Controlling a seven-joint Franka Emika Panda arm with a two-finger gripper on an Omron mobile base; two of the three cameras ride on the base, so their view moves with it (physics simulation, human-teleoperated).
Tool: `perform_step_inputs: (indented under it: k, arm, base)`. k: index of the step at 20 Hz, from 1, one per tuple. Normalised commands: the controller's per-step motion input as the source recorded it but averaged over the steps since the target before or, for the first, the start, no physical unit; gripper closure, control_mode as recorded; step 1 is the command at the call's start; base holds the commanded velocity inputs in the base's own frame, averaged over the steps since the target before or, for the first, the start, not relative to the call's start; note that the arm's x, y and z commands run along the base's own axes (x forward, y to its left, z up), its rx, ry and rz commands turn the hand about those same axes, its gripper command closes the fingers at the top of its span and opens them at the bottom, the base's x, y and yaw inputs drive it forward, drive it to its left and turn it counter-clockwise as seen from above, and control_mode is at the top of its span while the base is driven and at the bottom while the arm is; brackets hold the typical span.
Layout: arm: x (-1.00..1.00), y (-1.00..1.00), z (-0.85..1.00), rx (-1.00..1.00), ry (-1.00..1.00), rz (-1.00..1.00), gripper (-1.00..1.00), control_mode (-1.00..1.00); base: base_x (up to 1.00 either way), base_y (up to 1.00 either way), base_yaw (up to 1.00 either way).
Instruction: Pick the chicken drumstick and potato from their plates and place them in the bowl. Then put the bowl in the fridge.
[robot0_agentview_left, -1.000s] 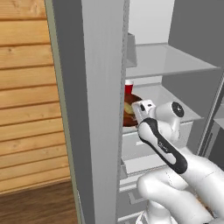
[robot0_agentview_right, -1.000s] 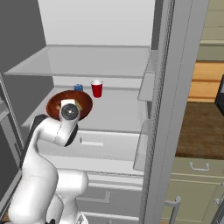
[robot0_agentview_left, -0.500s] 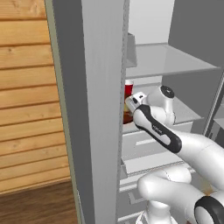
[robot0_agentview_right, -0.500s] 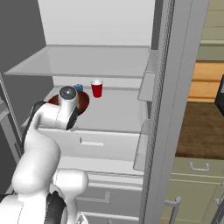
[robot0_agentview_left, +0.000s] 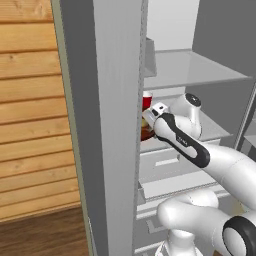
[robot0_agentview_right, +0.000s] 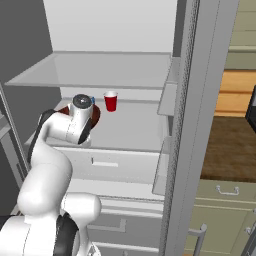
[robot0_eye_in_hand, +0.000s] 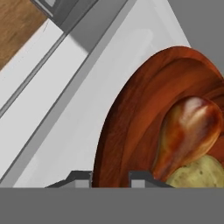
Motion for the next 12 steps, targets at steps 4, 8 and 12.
perform_step_inputs:
  k: [4, 8, 12]
  arm:
    - [0.0, 0.0, 0.0, 0.0, -0.03, 0.05, 1.0, -1.0]
    - [0.06, 0.11, 0.0, 0.0, -0.02, 0.02, -1.0, -1.0]
    - [0.12, 0.05, -0.04, 0.0, 0.0, 0.0, -1.0, -1.0]
  base:
    - [0.0, 0.0, 0.0]
    - [0.0, 0.0, 0.0]
    - [0.0, 0.0, 0.0]
